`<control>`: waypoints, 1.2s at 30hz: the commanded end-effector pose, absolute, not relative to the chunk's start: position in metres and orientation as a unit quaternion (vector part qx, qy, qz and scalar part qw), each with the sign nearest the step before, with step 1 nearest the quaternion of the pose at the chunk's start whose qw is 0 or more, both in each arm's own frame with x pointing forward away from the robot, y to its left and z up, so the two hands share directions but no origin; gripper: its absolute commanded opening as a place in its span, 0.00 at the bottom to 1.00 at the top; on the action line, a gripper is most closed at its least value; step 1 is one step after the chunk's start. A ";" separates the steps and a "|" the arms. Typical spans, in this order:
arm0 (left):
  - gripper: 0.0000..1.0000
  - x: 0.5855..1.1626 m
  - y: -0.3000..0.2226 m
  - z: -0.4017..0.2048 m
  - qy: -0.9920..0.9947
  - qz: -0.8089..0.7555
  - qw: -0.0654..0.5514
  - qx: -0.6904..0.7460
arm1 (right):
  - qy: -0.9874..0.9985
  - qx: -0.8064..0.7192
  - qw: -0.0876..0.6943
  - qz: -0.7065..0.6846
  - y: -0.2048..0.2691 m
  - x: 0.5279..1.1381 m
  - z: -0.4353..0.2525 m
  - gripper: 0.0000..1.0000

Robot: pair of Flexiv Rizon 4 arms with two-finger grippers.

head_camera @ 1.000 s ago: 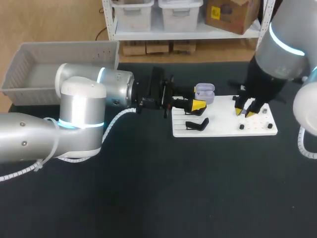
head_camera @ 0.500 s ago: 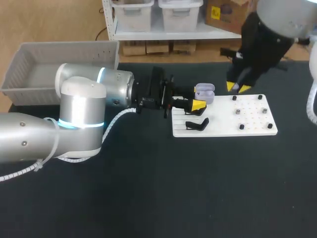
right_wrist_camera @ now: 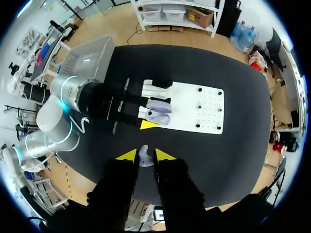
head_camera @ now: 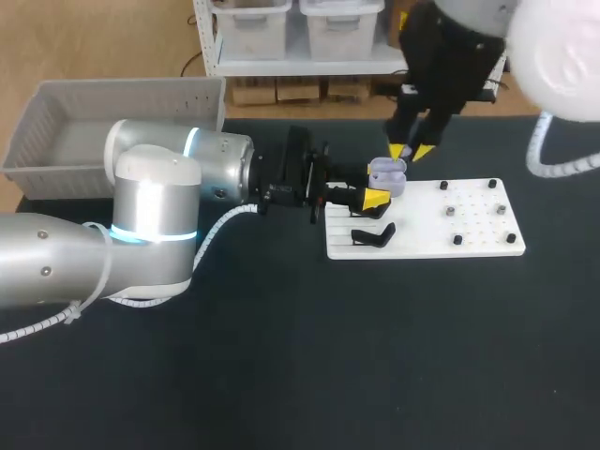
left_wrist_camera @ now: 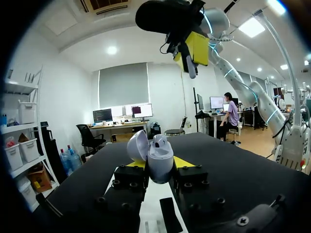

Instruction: Pick up each earbud case from the left stands, insert the matching earbuds, close the lid, and place the case in the box.

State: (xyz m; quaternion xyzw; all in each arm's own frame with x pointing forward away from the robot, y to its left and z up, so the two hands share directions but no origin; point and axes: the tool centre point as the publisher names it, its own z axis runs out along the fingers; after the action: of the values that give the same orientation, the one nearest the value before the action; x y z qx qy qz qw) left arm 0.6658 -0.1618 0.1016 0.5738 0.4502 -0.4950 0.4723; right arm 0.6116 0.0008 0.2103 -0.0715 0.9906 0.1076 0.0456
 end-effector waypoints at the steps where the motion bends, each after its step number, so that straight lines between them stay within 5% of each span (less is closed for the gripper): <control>1: 0.00 0.664 -0.162 0.101 0.450 -0.493 0.475 0.573 | 0.992 -0.089 0.015 0.092 0.010 0.621 0.202 0.00; 36: 0.00 0.664 -0.162 0.101 0.450 -0.493 0.475 0.573 | 0.991 -0.125 0.013 0.045 0.015 0.643 0.160 0.00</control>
State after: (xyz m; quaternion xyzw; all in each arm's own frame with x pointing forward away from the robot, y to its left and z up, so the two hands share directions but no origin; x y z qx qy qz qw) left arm 0.6658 -0.1618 0.1016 0.5738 0.4502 -0.4950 0.4723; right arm 0.6397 0.0124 0.1615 -0.1242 0.9910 0.0469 0.0156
